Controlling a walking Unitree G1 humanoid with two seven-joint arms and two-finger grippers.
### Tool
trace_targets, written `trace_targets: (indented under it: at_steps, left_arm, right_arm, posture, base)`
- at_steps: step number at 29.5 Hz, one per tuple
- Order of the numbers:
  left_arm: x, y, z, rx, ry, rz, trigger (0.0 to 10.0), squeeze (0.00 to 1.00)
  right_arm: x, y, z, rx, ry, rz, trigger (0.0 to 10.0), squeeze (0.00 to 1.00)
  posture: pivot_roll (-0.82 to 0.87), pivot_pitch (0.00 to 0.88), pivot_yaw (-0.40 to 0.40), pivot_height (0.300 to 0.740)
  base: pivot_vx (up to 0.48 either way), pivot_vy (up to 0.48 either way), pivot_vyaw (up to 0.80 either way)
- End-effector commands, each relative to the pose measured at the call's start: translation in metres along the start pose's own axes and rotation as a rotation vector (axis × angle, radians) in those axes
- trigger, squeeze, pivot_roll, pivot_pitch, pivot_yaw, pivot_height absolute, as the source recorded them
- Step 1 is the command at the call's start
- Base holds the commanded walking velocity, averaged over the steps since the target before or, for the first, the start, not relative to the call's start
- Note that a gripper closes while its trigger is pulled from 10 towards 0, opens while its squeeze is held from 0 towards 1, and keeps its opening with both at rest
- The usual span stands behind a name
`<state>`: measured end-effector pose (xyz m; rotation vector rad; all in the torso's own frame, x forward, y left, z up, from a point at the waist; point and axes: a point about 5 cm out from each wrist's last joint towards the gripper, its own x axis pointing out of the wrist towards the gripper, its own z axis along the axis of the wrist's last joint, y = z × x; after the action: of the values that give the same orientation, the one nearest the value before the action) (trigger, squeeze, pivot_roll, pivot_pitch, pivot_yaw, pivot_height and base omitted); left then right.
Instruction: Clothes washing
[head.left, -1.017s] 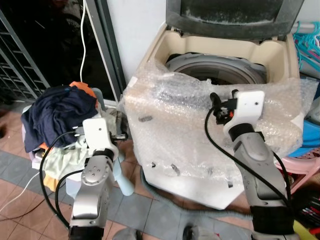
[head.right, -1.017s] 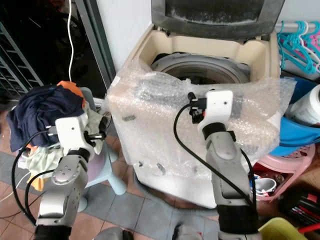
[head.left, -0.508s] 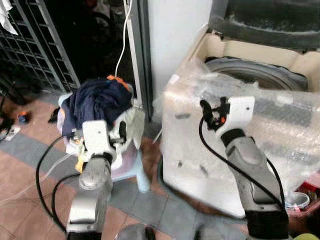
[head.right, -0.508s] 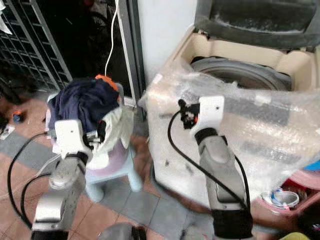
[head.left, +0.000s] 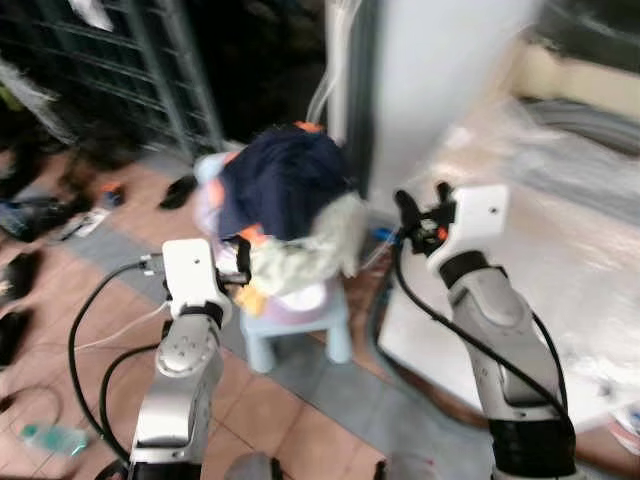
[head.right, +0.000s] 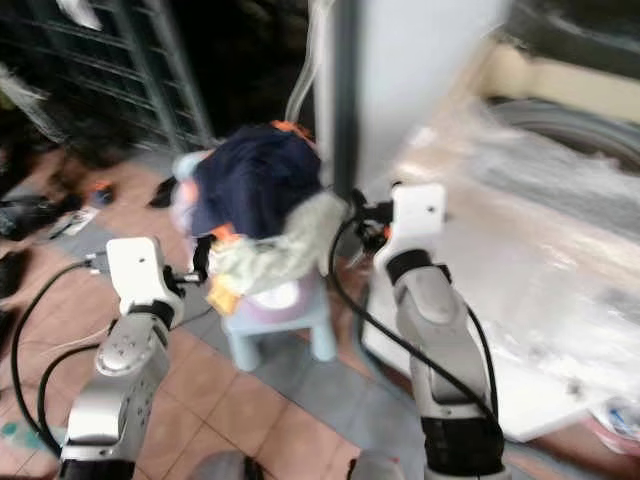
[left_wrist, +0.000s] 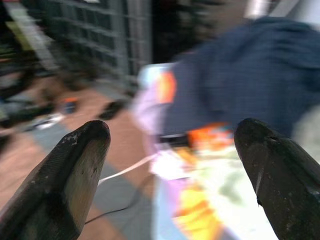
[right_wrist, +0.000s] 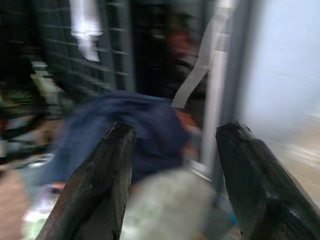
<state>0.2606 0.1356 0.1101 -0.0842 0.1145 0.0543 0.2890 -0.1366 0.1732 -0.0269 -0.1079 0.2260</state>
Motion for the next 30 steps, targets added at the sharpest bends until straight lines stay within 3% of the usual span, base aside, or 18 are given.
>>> trace_targets:
  at_steps: [1,5,10,11,12,13,15,16,17,18,30]
  left_arm:
    - [-0.001,-0.004,0.003,-0.007,-0.012,0.0,10.0,0.0]
    - [0.0,-0.003,0.003,0.005,-0.016,-0.004,10.0,0.0]
    - [0.001,0.002,0.007,-0.007,-0.05,-0.02,10.0,0.0]
    - [0.001,0.002,0.008,-0.011,-0.05,-0.016,10.0,0.0]
    - [0.001,0.002,0.008,-0.011,-0.05,-0.016,10.0,0.0]
    - [0.002,0.002,0.008,-0.012,-0.052,-0.014,10.0,0.0]
    - [0.0,0.004,0.008,-0.011,-0.055,-0.012,10.0,0.0]
    - [-0.001,0.004,0.008,-0.01,-0.055,-0.011,10.0,0.0]
    - [-0.002,0.004,0.008,-0.009,-0.055,-0.011,10.0,0.0]
    - [-0.002,0.005,0.007,-0.01,-0.054,-0.009,10.0,0.0]
    - [-0.002,0.004,0.003,-0.017,-0.038,-0.009,10.0,0.0]
  right_arm:
    - [-0.001,-0.003,0.002,-0.013,-0.008,-0.005,10.0,0.0]
    - [-0.001,-0.004,0.002,-0.012,-0.012,-0.006,10.0,0.0]
    - [-0.003,0.008,0.001,-0.034,-0.024,0.055,10.0,0.0]
    - [-0.004,0.009,0.0,-0.029,-0.021,0.06,10.0,0.89]
    - [-0.004,0.009,0.0,-0.029,-0.021,0.06,10.0,0.89]
    - [-0.004,0.01,-0.001,-0.023,-0.018,0.064,10.0,1.0]
    - [-0.001,0.01,-0.007,-0.05,0.015,0.043,10.0,0.93]
    - [0.0,0.009,-0.008,-0.051,0.021,0.038,10.0,0.78]
    - [0.0,0.009,-0.009,-0.049,0.023,0.036,10.0,0.78]
    - [0.0,0.008,-0.01,-0.045,0.025,0.037,10.0,0.0]
    - [-0.005,0.015,-0.029,-0.077,0.102,0.095,10.0,0.0]
  posture:
    - [-0.04,0.089,0.083,0.74]
    - [-0.04,0.088,0.088,0.74]
    - [-0.04,0.083,0.084,0.74]
    - [-0.04,0.083,0.084,0.74]
    - [-0.04,0.083,0.084,0.74]
    - [-0.04,0.082,0.081,0.74]
    - [-0.03,0.088,0.078,0.74]
    - [-0.03,0.088,0.078,0.74]
    - [-0.03,0.088,0.078,0.74]
    - [-0.03,0.088,0.078,0.74]
    - [-0.03,0.09,0.076,0.74]
  base:
    - [0.0,0.0,0.77]
    - [0.0,0.0,0.74]
    - [0.0,0.0,0.18]
    - [0.0,0.0,0.0]
    - [0.0,0.0,0.0]
    - [0.0,0.0,0.0]
    - [0.266,0.0,0.0]
    - [0.364,0.0,0.0]
    - [0.364,0.0,0.0]
    - [0.409,0.0,0.0]
    - [0.44,0.0,0.0]
